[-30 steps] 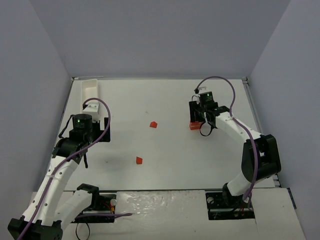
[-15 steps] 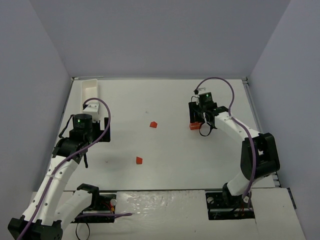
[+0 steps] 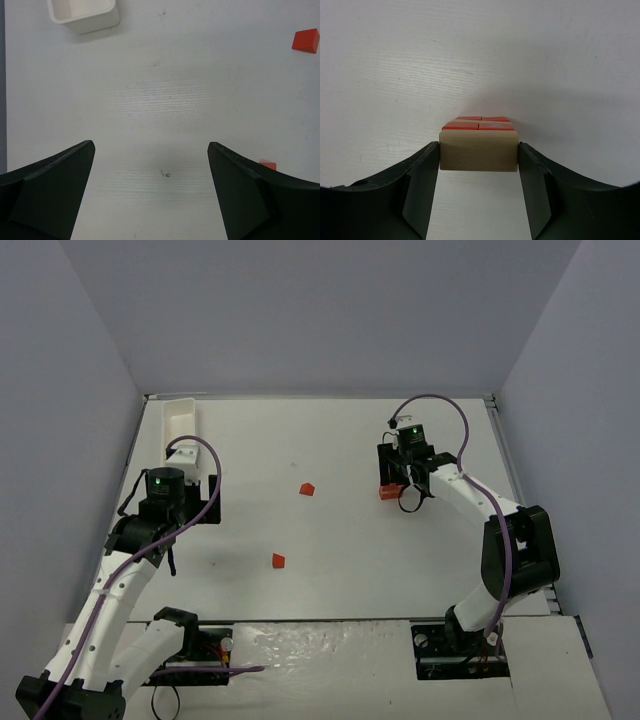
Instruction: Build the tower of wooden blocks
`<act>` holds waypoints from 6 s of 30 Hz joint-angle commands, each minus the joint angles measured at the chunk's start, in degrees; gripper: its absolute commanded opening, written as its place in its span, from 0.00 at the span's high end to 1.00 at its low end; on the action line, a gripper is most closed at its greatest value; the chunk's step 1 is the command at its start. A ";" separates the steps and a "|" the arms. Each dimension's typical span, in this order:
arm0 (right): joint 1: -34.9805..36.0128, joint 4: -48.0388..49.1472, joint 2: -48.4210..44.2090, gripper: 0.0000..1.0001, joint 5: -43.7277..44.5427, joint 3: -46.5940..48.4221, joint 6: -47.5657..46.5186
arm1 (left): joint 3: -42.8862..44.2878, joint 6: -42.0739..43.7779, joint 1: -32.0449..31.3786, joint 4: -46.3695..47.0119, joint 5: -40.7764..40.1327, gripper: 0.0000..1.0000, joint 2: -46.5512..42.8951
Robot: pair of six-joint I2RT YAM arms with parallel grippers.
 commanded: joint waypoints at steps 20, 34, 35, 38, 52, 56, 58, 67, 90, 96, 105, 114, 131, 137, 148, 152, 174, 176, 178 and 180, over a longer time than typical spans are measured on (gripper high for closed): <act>-0.62 1.96 -1.35 0.51 0.83 0.33 0.72 | 0.86 0.52 0.16 2.77 0.44 0.05 0.36; -0.71 2.03 -1.11 0.49 0.15 0.49 0.81 | 0.86 0.45 0.16 2.83 0.53 0.05 0.69; -0.71 2.01 -1.09 0.48 0.06 0.51 0.85 | 0.86 0.43 0.16 2.81 0.53 0.05 0.73; -0.71 1.96 -0.95 0.47 -0.14 0.53 0.81 | 0.86 0.45 0.16 2.77 0.53 0.05 0.71; -0.88 2.14 -1.09 0.43 -0.51 0.54 1.07 | 0.86 0.52 0.11 2.77 0.53 0.05 0.66; -0.97 2.21 -1.18 0.41 -0.51 0.52 1.15 | 0.84 0.52 0.16 2.84 0.53 0.05 0.69; -1.02 2.23 -1.23 0.40 -0.51 0.51 1.16 | 0.86 0.52 0.16 2.77 0.53 0.05 0.69; -1.15 2.28 -1.18 0.36 -2.16 0.56 1.28 | 0.86 0.48 0.08 2.82 0.53 0.05 0.78; -1.32 2.40 -1.35 0.35 -2.61 0.60 1.25 | 0.94 0.43 0.08 2.85 0.62 0.05 0.95; -1.23 2.31 -1.37 0.35 -2.73 0.62 1.05 | 0.94 0.43 0.16 2.83 0.64 0.05 0.99; -1.23 2.26 -2.84 0.35 -1.76 0.81 0.63 | 0.91 0.46 0.16 2.82 0.71 0.05 1.09; 0.12 1.80 -11.15 0.33 -2.91 2.85 -1.25 | 0.94 0.52 0.08 2.85 0.71 0.05 0.61; 31.90 1.43 -0.83 0.33 -14.59 5.77 -12.25 | 0.05 -0.59 0.16 2.94 -3.77 0.05 -6.95; 41.50 1.43 10.47 0.36 -15.65 11.07 -13.08 | -0.02 -0.45 0.16 3.11 -4.39 0.05 -7.57; 44.91 1.43 18.52 0.44 -16.61 14.02 -13.32 | 0.04 -0.36 0.14 3.12 -3.90 0.05 -7.44; 44.91 1.44 19.90 0.46 -15.72 14.56 -13.60 | 0.06 -0.36 0.08 3.12 -3.60 0.05 -7.05; 44.03 1.70 16.85 0.97 -5.52 14.80 -10.96 | 0.06 -0.19 0.13 3.03 -3.34 0.05 -6.87; 42.82 1.65 13.95 1.00 -0.98 14.01 -9.11 | 0.06 -0.19 0.13 3.03 -3.34 0.05 -6.87; 40.98 1.57 11.09 1.00 4.33 12.58 -6.16 | 0.06 -0.19 0.16 3.12 -3.25 0.05 -6.83; 38.56 1.50 7.69 1.00 7.93 11.26 -2.82 | 0.06 -0.19 0.14 3.03 -3.20 0.05 -6.83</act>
